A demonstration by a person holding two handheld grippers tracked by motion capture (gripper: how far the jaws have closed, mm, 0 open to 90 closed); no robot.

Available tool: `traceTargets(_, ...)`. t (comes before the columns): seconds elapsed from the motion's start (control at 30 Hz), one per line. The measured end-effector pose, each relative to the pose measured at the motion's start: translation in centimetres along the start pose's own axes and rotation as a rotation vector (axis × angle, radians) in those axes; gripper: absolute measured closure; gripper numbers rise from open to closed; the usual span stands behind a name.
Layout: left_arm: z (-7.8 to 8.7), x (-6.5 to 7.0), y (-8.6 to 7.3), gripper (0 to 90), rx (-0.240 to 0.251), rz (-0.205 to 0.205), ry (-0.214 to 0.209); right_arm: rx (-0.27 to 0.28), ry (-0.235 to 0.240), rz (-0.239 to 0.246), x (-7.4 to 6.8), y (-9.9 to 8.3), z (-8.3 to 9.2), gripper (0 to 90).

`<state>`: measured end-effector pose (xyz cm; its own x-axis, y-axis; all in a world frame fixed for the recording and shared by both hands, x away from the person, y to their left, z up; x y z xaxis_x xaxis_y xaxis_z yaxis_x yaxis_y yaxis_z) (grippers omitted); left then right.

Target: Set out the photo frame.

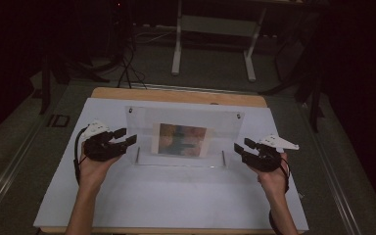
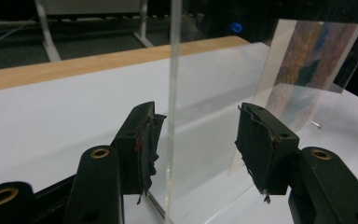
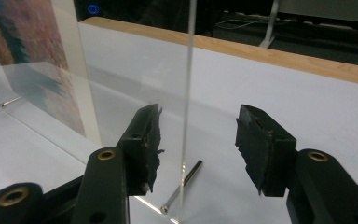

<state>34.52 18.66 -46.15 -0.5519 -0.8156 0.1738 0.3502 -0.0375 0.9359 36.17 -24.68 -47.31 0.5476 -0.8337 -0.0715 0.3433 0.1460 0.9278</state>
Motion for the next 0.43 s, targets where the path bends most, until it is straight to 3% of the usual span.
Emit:
traceTargets(0.27,1.3,-1.4,-0.4,48.0,0.022,0.025,0.046,-0.018,-0.015,-0.025,1.1,-0.8,-0.1,50.3)
traceTargets(0.37,1.5,-2.1,-0.9,48.1,0.006,0.043,0.061,-0.033,-0.022,-0.027,1.5,-1.1,-0.2,52.2)
traceTargets(0.43,1.3,-2.7,-1.5,48.0,-0.037,0.053,0.092,-0.057,-0.037,-0.019,2.1,-1.4,-0.2,52.2)
Point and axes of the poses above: each handheld gripper's, and its own axes: z roughly backward along the jaws, y roughly out of its top, x roughly to its right, the point moved 5 cm from there along -z, roughly forward along the jaws, and after that the axes turned 5 degrees about x, right-handed, at the moved point
